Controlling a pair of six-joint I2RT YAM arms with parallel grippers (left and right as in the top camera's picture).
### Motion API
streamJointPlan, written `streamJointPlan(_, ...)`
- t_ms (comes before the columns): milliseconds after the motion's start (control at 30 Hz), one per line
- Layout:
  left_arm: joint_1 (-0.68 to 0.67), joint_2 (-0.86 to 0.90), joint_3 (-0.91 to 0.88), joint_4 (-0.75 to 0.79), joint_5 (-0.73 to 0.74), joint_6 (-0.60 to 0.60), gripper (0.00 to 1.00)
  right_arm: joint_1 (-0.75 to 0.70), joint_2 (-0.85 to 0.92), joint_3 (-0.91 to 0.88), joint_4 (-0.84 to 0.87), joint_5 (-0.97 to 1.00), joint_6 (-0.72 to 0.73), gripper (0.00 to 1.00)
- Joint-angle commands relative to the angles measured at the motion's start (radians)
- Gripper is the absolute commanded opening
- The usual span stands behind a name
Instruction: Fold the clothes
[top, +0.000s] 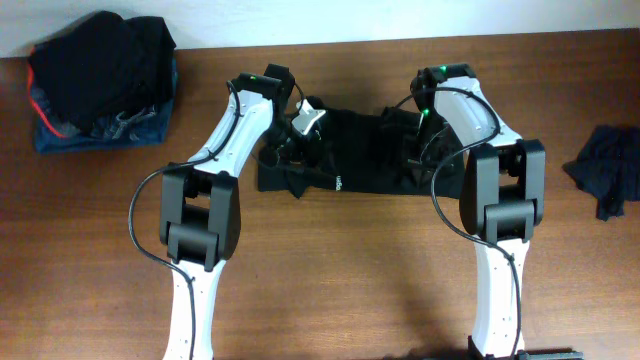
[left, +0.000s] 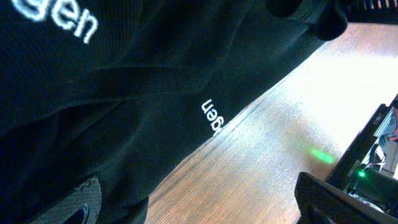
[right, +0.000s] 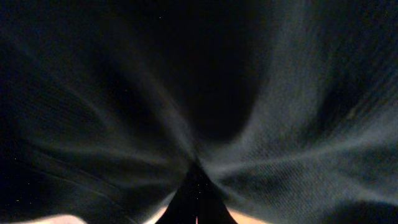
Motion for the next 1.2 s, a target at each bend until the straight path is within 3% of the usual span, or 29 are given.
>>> streamJointPlan(0,-0.003,0.009,0.010,0.002,-0.003,0.020,0.99,0.009,-0.031,-0.014,-0.035,0.017,-0.007,0.04)
streamJointPlan(233,-0.003,0.009,0.010,0.002,-0.003,0.020,0.99,0.008,-0.032,0.000,-0.103,0.076,-0.006,0.04)
streamJointPlan(567,0.005,0.008,0.022,0.002,0.034,0.019,0.99,0.007,-0.034,0.248,-0.161,0.077,-0.014,0.07)
streamJointPlan(633,0.005,0.008,0.041,-0.010,0.074,0.020,0.99,0.007,-0.034,0.283,-0.156,0.077,-0.020,0.16)
streamJointPlan(667,0.005,0.007,0.059,-0.023,0.092,0.020,0.99,0.006,-0.034,0.293,-0.148,0.077,-0.031,0.29)
streamJointPlan(700,0.005,0.006,0.076,-0.035,0.101,0.020,0.99,0.003,-0.034,0.299,-0.142,0.077,-0.038,0.47)
streamJointPlan(767,0.005,0.002,0.118,-0.071,0.101,0.021,0.99,-0.005,-0.034,0.303,-0.127,0.077,-0.037,1.00)
streamJointPlan(833,0.005,-0.001,0.177,-0.122,0.094,0.047,0.99,-0.020,-0.034,0.303,-0.106,0.076,-0.035,0.99)
streamJointPlan(967,0.015,-0.001,0.331,-0.240,-0.066,0.043,0.99,-0.058,-0.034,0.303,-0.073,0.060,0.016,0.99)
streamJointPlan(1167,0.098,-0.001,0.479,-0.337,-0.281,-0.092,0.99,-0.115,-0.034,0.303,-0.043,0.016,0.024,0.99)
